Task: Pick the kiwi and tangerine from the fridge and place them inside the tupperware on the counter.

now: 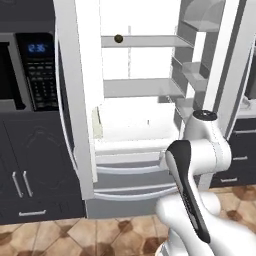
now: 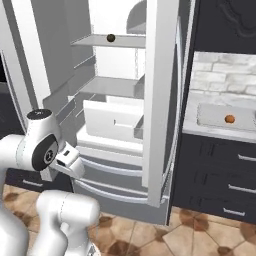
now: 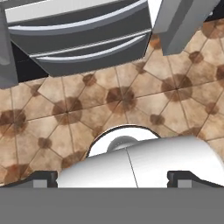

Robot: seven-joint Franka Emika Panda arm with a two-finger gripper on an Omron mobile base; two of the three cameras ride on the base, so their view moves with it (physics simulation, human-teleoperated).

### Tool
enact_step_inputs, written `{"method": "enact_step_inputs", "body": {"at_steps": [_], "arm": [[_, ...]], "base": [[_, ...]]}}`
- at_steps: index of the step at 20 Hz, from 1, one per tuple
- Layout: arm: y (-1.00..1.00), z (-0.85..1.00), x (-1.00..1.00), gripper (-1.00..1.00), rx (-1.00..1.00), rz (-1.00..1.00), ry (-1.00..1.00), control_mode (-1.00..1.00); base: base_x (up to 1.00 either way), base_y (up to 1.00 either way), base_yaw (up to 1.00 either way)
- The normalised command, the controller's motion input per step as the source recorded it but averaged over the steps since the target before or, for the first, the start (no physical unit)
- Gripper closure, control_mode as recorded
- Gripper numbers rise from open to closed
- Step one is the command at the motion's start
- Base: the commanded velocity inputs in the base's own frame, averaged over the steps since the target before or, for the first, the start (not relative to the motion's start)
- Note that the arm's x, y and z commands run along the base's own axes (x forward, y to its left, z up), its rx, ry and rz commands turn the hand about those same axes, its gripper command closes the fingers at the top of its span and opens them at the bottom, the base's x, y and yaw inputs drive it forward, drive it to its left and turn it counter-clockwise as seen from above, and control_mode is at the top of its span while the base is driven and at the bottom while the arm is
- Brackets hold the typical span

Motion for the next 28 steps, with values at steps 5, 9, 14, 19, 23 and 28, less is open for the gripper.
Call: {"method": "enact_step_inputs", "body": {"at_steps": [5,9,14,19,23,28], "arm": [[0.00,0.00,0.00,-1.00,0.00,0.00,0.00,1.00],[0.00,0.00,0.00,-1.00,0.00,0.00,0.00,1.00],[0.00,0.00,0.00,-1.00,0.00,0.00,0.00,1.00],[0.00,0.00,0.00,-1.00,0.00,0.00,0.00,1.00],[0.00,0.00,0.00,-1.00,0.00,0.00,0.00,1.00],[0.00,0.00,0.00,-1.00,0.00,0.00,0.00,1.00]], "base": [[0.70,0.35,-0.01],[0.67,0.34,-0.03],[0.62,0.15,-0.16],[0.67,0.10,-0.14],[0.68,0.07,-0.02],[0.71,0.01,0.00]]}}
